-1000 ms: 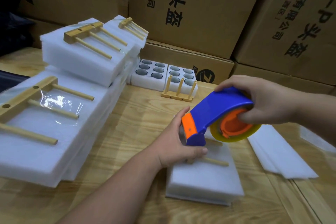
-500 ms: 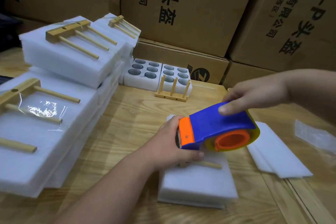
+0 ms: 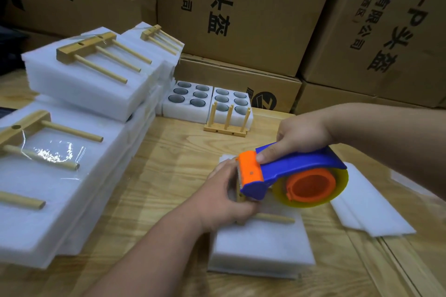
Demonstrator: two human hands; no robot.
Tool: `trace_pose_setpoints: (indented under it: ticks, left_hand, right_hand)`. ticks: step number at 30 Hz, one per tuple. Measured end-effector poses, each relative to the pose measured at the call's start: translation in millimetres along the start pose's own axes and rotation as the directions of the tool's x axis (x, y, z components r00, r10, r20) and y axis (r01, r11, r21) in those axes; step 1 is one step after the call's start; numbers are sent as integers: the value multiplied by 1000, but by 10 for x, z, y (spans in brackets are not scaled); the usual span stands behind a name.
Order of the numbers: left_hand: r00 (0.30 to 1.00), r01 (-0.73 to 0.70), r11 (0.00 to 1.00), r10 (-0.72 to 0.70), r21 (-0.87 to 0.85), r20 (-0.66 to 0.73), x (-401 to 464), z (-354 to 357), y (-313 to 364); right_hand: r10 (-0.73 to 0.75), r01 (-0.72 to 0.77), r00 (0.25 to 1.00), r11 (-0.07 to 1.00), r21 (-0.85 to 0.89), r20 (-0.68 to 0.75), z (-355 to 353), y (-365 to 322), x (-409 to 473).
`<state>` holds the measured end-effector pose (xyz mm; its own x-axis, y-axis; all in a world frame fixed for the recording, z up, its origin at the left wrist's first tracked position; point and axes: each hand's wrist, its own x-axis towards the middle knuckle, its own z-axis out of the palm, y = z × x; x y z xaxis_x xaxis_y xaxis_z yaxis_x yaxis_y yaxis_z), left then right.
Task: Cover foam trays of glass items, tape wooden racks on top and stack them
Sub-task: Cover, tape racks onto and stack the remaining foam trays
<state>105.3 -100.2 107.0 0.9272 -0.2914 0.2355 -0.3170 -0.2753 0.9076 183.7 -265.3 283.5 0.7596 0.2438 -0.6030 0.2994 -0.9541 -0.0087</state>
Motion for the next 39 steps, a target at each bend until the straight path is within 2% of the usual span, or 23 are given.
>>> trace_pose_setpoints:
  ticks: [2, 7, 11, 21, 24, 26, 29, 32, 35, 37, 39]
  left_hand:
    - [999, -49, 989, 46, 136, 26, 2, -15, 39]
    - [999, 25, 965, -37, 260, 39, 8, -4, -11]
    - [993, 83, 962, -101, 261, 55, -26, -23, -20]
    - [992, 69, 960, -95, 271, 87, -25, -54, -35]
    - [984, 91, 963, -126, 252, 126, -22, -82, 35]
    - [969, 108, 948, -168, 300, 181, -6, -132, 138]
    - [925, 111, 835, -285, 539, 250, 88, -204, 363]
    - [912, 110, 652, -367, 750, 185, 248, -58, 607]
    - [926, 3, 618, -299, 786, 231, 406, 359, 785]
    - [914, -13, 608, -316, 794, 257, 460, 629, 809]
    - [907, -12, 547, -346, 837, 240, 459, 810, 743]
  right_hand:
    - [-30, 31, 999, 999, 20, -22, 24, 96, -42]
    - [-60, 65, 996, 995, 80, -65, 105, 363, -108]
    - [-38, 51, 994, 990, 130, -104, 115, 628, -242]
    - [117, -73, 978, 968, 240, -174, 271, 1454, -617]
    - [112, -60, 977, 960, 272, -180, 350, 1552, -635]
    - [111, -63, 979, 964, 258, -173, 377, 1526, -618]
    - [111, -73, 979, 974, 215, -174, 387, 1463, -593]
    - [113, -81, 981, 978, 192, -160, 384, 1427, -553]
    - [112, -85, 981, 982, 169, -160, 380, 1417, -518]
    - [113, -85, 980, 981, 172, -161, 389, 1425, -499]
    - [114, -84, 979, 981, 175, -171, 416, 1421, -478]
